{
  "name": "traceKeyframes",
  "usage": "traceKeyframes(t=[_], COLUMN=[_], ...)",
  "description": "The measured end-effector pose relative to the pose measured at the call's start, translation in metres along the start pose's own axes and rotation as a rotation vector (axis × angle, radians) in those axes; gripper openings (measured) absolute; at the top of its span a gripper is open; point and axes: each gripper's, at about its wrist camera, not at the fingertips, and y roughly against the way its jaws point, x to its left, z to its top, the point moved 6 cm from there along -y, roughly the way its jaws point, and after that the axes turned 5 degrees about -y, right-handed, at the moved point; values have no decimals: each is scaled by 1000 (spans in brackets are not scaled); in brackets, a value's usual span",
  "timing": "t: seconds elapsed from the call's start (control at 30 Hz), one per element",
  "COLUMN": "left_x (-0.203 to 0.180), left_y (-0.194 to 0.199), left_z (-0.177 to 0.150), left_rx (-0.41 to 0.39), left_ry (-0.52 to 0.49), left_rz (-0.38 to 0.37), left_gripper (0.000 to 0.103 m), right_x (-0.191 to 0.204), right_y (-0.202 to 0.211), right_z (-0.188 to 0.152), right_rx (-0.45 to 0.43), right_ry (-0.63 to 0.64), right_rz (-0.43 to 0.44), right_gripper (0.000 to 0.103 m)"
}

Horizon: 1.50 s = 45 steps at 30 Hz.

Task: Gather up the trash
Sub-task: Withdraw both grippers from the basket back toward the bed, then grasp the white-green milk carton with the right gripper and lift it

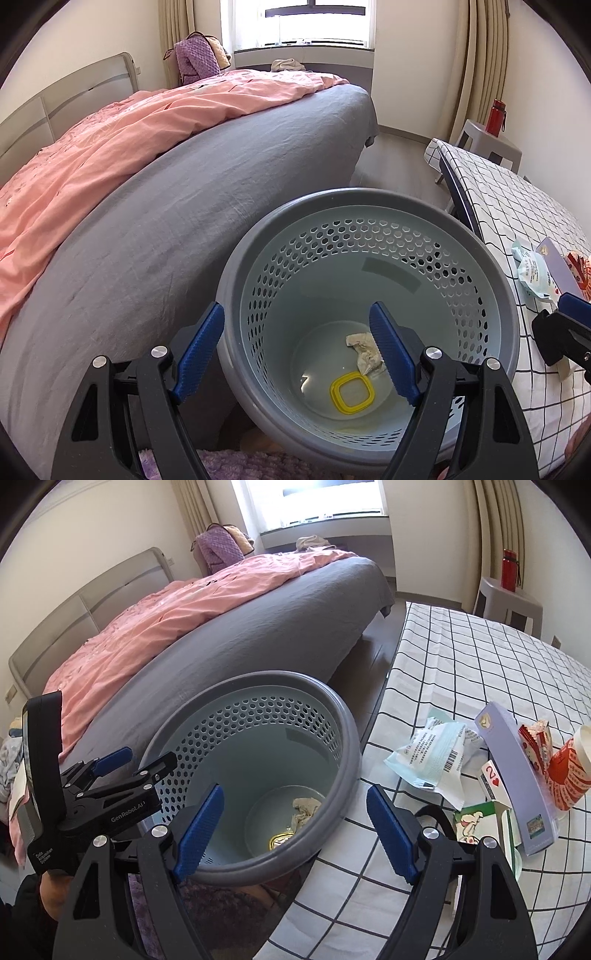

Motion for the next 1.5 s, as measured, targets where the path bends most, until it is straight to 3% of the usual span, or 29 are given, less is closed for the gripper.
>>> traceKeyframes(t=[0.37, 0.83, 1.1, 1.5], left_x=[-21, -105, -133, -123], left_y=[21, 60, 72, 70], left_z=[-8, -15, -21, -24], left_rx=[2, -10, -4, 26], left_ry=[-20, -99, -121, -88], left_rz=[-3, -101, -109, -69], left_gripper=[77, 77, 77, 77], right_x=[-45, -133, -142, -128], right_y=[45, 94, 85, 35], right_z=[-21, -60, -61, -50], right_rx=[-23, -46, -34, 30], right_ry=[-47, -173, -165, -93], right_rz=[-70, -169, -146, -149], right_gripper=[78, 78, 78, 78])
